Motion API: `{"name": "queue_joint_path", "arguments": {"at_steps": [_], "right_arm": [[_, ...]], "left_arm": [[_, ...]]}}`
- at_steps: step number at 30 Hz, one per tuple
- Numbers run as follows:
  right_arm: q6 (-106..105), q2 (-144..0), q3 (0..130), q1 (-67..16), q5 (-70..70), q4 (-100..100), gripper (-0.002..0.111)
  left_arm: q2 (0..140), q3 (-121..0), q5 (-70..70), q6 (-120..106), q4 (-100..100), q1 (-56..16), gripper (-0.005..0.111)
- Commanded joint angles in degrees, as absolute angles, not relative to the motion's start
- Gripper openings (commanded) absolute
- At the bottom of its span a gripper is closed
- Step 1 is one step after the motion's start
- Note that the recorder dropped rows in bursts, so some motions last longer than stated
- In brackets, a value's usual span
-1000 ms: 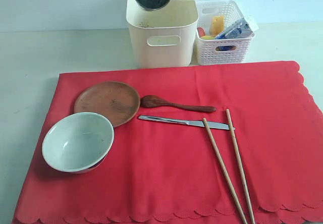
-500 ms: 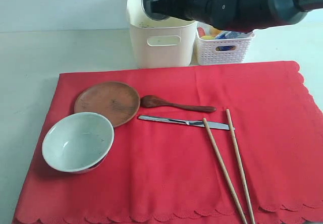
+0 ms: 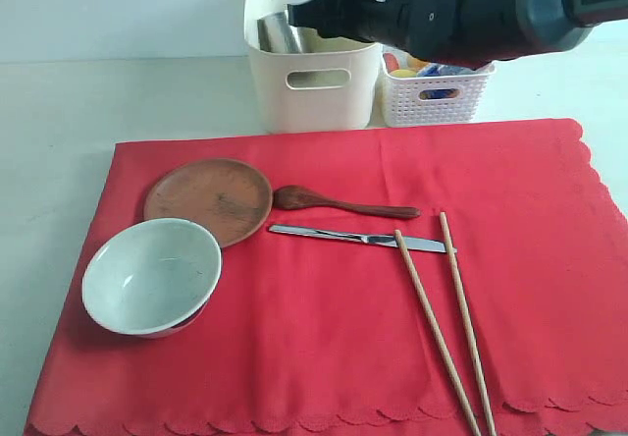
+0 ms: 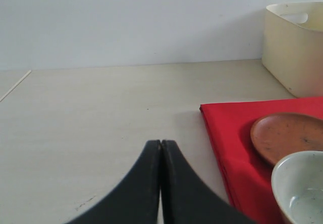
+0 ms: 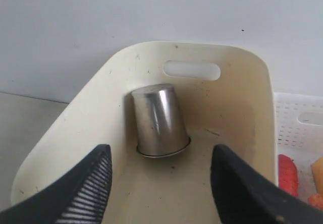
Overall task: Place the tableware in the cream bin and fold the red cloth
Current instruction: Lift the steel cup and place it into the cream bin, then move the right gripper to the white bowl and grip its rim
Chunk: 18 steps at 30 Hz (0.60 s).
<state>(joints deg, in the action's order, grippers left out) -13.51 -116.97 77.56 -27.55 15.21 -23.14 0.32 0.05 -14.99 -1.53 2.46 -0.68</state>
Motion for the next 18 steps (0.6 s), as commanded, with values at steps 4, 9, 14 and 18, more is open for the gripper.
{"name": "queue_joint_path", "arguments": {"at_steps": [4,9,14,18], "right_arm": [[-13.9,-113.2,78.2,-27.2,11.3,-23.4,0.058],[-13.9,-108.1,78.2,-27.2,3.4,-23.4,0.058],[-13.9,-103.5,78.2,-27.2,-5.8,-23.1,0.058],[-13.9,-100.6,78.2,-27.2,-12.5,-22.9,0.058]], "left_arm": [[0.0,0.0,-14.9,-1.3,2.1,-0.6,0.003],[0.0,0.0,-14.9,-1.3,2.1,-0.6,0.003],[0.0,0.0,-14.9,-1.3,2.1,-0.6,0.003],[0.0,0.0,-14.9,-1.3,2.1,-0.6,0.003]]}}
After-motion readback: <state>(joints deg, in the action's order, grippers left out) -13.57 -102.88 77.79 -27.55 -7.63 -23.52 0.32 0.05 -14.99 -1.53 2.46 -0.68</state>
